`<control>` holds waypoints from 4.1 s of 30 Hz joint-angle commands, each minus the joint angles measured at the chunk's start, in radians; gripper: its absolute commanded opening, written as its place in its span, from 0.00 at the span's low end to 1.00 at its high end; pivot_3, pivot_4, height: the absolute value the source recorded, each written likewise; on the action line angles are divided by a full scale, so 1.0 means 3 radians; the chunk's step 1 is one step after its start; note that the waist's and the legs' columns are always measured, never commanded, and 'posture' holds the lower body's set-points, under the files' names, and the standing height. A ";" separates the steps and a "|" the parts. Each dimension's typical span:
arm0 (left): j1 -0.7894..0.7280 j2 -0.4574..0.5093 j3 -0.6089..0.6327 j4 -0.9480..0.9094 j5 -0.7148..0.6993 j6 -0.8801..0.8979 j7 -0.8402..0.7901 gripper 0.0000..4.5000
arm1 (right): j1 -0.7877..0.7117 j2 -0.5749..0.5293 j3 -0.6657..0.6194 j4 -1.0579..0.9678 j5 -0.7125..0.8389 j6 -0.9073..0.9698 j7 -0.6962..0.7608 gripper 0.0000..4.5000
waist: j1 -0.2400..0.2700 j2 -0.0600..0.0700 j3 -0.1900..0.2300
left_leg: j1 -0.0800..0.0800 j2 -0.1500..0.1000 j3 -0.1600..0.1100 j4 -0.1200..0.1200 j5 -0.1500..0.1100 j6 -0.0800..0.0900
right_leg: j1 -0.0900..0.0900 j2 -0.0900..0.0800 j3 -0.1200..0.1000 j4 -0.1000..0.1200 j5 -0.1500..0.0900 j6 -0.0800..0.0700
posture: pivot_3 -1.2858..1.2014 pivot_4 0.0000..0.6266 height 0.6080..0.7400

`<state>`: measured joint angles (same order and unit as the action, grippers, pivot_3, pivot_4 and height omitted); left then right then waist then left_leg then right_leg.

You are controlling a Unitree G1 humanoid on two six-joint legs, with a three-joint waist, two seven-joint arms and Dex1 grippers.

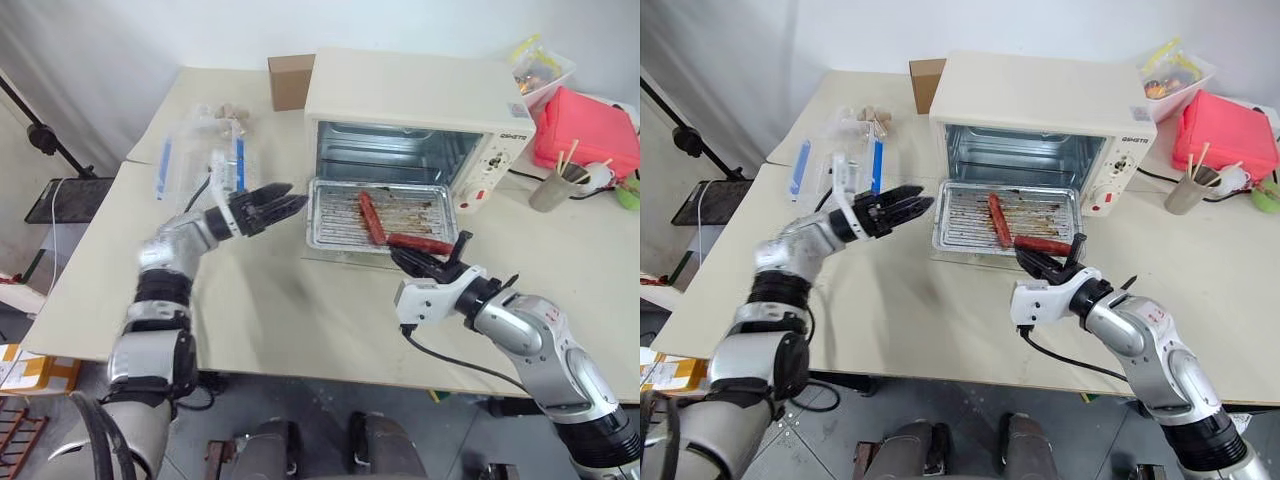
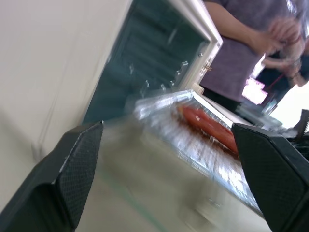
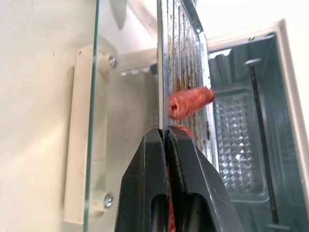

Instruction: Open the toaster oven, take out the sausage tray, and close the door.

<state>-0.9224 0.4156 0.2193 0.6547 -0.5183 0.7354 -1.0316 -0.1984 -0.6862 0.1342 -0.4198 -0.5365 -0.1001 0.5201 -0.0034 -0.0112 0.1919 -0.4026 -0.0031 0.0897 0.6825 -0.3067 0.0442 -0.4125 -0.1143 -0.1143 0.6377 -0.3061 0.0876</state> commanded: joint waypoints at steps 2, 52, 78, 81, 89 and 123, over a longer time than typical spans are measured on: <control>0.0087 0.0101 0.0197 -0.0726 -0.0589 0.1486 0.0351 1.00 | -0.0115 -0.0012 -0.0057 -0.0111 0.0111 -0.0115 0.0040 0.00 | 0.0018 0.0000 0.0000 | 0.0000 -0.0003 -0.0008 0.0003 0.0000 0.0000 | 0.0006 -0.0001 0.0003 0.0000 0.0001 0.0001 | 0.52 0.24 1.00; 0.1579 0.0772 0.1390 -0.0312 -0.4365 0.2712 0.3283 0.00 | 0.0435 -0.0385 -0.1290 0.1554 0.2837 -0.0431 0.1413 0.20 | 0.0010 -0.0001 -0.0001 | 0.0058 0.0003 -0.0017 -0.0004 -0.0012 -0.0016 | 0.0060 -0.0009 0.0032 -0.0007 0.0001 0.0002 | 0.52 0.24 1.00; 0.2977 -0.0345 0.1968 -0.2220 -0.4847 0.1622 0.3799 0.00 | -0.0572 0.0339 -0.1640 0.2190 0.4039 0.0470 0.1731 0.02 | 0.0007 0.0000 -0.0001 | 0.0075 0.0006 -0.0015 -0.0009 -0.0025 -0.0023 | 0.0072 -0.0009 0.0042 -0.0033 -0.0001 -0.0002 | 0.52 0.24 1.00; 0.2927 -0.0209 0.1859 -0.2153 -0.4847 0.1735 0.3724 0.00 | -0.0539 0.0273 -0.1703 0.1900 0.4211 0.0728 0.1770 0.02 | 0.0011 0.0000 -0.0001 | 0.0075 0.0006 -0.0015 -0.0010 -0.0029 -0.0027 | 0.0072 -0.0009 0.0042 -0.0034 -0.0001 -0.0002 | 0.52 0.24 1.00; 0.2453 0.0361 0.1102 -0.1599 -0.4847 0.2163 0.3525 0.00 | 0.0005 -0.0129 -0.1647 0.1344 0.4074 0.0690 0.2357 0.44 | 0.0070 0.0000 -0.0001 | 0.0072 0.0004 -0.0016 -0.0012 -0.0034 -0.0023 | 0.0071 -0.0011 0.0044 -0.0040 -0.0001 -0.0002 | 0.52 0.24 1.00; 0.0183 -0.0224 -0.0911 0.0121 -0.1196 0.2083 0.1060 0.43 | 0.2149 0.0020 -0.2326 0.0395 0.3881 0.0148 0.2228 1.00 | 0.0262 0.0046 -0.0028 | 0.0115 -0.0006 0.0001 -0.0049 -0.0058 -0.0044 | 0.0117 -0.0012 0.0050 -0.0092 0.0008 0.0016 | 0.52 0.24 1.00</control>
<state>-0.8895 0.3346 -0.0419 0.7290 -0.8917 1.3482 -0.6568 0.4455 -0.6858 -0.5555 -0.2739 0.6174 -0.0583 1.1958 0.0751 0.0025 0.1836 -0.3684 -0.0047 0.0899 0.6675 -0.3240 0.0309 -0.3778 -0.1179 -0.0994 0.6099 -0.3036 0.0923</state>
